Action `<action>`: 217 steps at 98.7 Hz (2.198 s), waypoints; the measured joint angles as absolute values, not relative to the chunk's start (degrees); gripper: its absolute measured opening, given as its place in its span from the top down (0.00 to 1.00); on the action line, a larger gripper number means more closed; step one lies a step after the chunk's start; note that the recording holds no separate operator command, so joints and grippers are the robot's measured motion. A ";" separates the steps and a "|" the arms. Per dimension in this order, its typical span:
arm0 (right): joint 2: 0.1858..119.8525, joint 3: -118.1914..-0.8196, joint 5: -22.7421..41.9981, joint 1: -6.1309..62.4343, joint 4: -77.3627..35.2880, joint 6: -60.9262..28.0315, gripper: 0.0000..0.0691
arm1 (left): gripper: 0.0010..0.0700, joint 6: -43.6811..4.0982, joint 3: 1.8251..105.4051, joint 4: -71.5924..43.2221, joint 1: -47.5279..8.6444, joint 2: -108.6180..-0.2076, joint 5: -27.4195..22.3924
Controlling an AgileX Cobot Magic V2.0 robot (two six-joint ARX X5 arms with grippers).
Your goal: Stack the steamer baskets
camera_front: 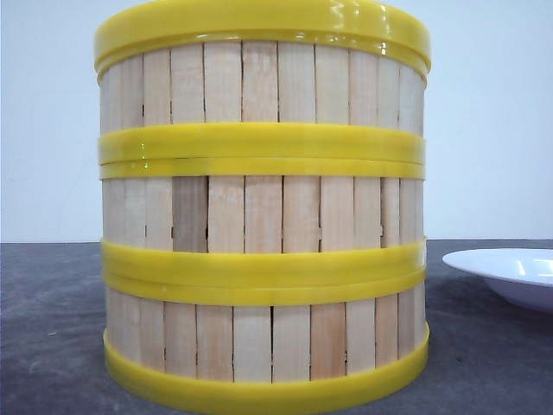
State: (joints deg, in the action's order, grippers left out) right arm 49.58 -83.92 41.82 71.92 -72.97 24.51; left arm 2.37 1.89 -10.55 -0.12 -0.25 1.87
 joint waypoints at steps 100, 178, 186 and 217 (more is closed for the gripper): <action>49.60 -83.92 57.39 55.81 -53.47 14.17 0.98 | 0.96 2.39 1.89 -10.55 -0.12 -0.25 1.87; 38.98 -57.69 2.96 -0.08 -18.13 -8.69 0.98 | 0.96 2.37 1.89 -10.55 -0.12 -0.25 1.87; 33.52 -48.34 2.98 -0.82 -12.60 -6.57 0.98 | 0.96 2.39 1.89 -10.55 -0.12 -0.25 1.87; 12.27 -16.53 3.20 -3.33 -6.57 1.56 0.98 | 0.96 2.37 1.89 -10.55 -0.12 -0.25 1.87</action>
State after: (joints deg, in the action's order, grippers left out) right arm 12.27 -16.53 3.20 -3.33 -6.57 1.56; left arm 2.37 1.89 -10.55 -0.12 -0.25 1.87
